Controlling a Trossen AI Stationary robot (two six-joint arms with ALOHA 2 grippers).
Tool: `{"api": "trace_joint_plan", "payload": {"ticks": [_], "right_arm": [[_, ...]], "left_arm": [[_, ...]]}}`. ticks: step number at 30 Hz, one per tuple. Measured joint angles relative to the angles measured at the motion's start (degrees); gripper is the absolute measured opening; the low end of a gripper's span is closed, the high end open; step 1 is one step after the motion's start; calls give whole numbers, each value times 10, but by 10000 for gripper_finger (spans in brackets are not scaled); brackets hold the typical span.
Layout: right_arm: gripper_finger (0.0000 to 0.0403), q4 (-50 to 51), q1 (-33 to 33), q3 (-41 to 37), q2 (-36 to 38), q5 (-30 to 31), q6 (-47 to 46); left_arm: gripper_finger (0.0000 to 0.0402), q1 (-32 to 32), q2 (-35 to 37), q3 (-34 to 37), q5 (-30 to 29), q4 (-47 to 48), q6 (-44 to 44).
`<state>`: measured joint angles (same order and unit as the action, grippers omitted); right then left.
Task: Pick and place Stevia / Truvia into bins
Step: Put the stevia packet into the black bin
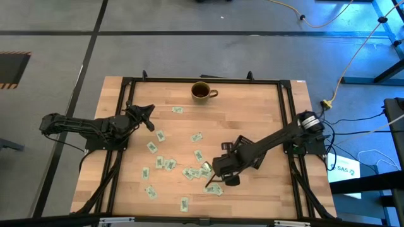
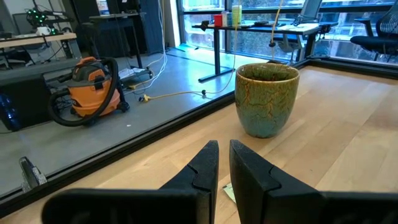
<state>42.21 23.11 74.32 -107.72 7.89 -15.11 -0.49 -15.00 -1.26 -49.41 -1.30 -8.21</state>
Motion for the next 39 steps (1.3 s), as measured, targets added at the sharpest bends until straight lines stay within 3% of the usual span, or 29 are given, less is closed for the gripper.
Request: {"api": "trace_joint_plan", "payload": {"ticks": [3,10,17,31,39], "right_arm": [[61,-14,0,0,-17,-5,20],[61,-53,3,0,-33,-81,41],[61,-57,8,0,-34,-39,53],[60,-60,11,4,-86,-47,63],[16,-54,10,3,-89,-48,62]], "left_arm": [[33,0,0,0,0,0,0],[33,0,0,0,0,0,0],[33,0,0,0,0,0,0],[33,0,-8,0,0,0,0],[33,0,-17,0,0,0,0]]}}
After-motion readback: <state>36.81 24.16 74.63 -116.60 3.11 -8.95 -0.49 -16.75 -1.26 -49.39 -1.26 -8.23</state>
